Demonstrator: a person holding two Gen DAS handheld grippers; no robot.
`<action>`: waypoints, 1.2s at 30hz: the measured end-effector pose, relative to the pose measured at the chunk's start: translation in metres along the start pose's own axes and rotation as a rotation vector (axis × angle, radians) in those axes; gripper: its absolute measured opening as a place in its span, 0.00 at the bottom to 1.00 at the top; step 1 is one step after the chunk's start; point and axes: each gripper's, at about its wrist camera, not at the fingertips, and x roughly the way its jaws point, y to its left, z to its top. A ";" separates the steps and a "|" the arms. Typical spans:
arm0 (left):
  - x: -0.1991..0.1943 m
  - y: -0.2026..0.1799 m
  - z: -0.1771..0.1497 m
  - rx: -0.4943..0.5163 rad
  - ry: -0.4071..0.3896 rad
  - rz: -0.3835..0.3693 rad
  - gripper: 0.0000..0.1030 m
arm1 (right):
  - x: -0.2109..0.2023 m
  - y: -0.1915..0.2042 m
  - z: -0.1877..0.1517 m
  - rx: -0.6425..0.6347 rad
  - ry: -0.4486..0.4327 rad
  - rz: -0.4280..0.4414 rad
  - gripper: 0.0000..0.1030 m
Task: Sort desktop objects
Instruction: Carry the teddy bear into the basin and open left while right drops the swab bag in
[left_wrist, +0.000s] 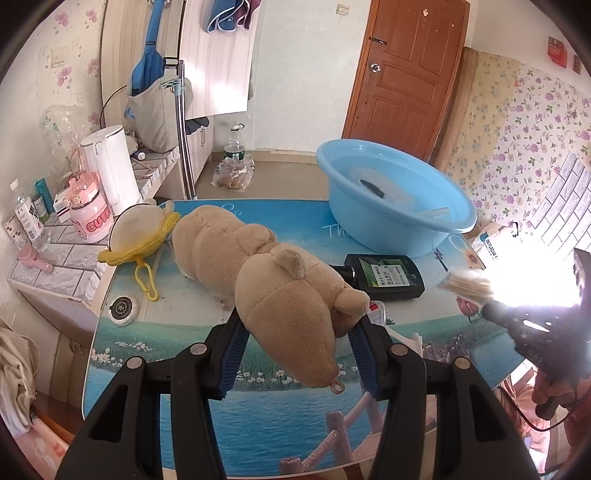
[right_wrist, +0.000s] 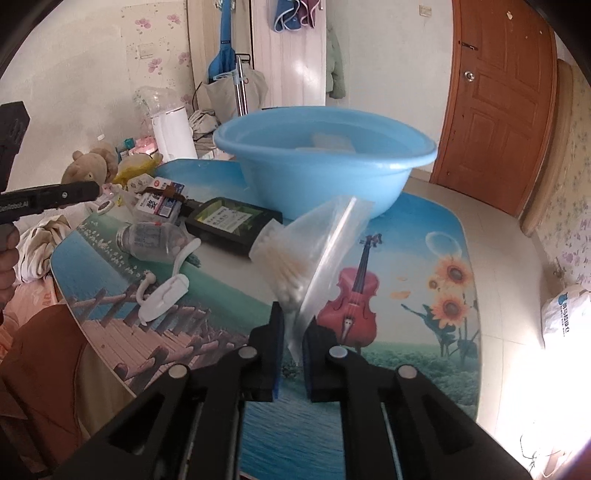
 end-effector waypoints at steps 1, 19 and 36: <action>-0.001 0.000 0.001 -0.001 -0.003 0.001 0.50 | -0.005 -0.003 0.004 0.004 -0.010 -0.002 0.08; -0.008 -0.035 0.087 0.058 -0.138 -0.140 0.50 | -0.063 -0.027 0.109 0.010 -0.197 0.069 0.08; 0.122 -0.119 0.110 0.308 0.032 -0.160 0.56 | 0.034 -0.057 0.147 -0.032 0.018 0.066 0.08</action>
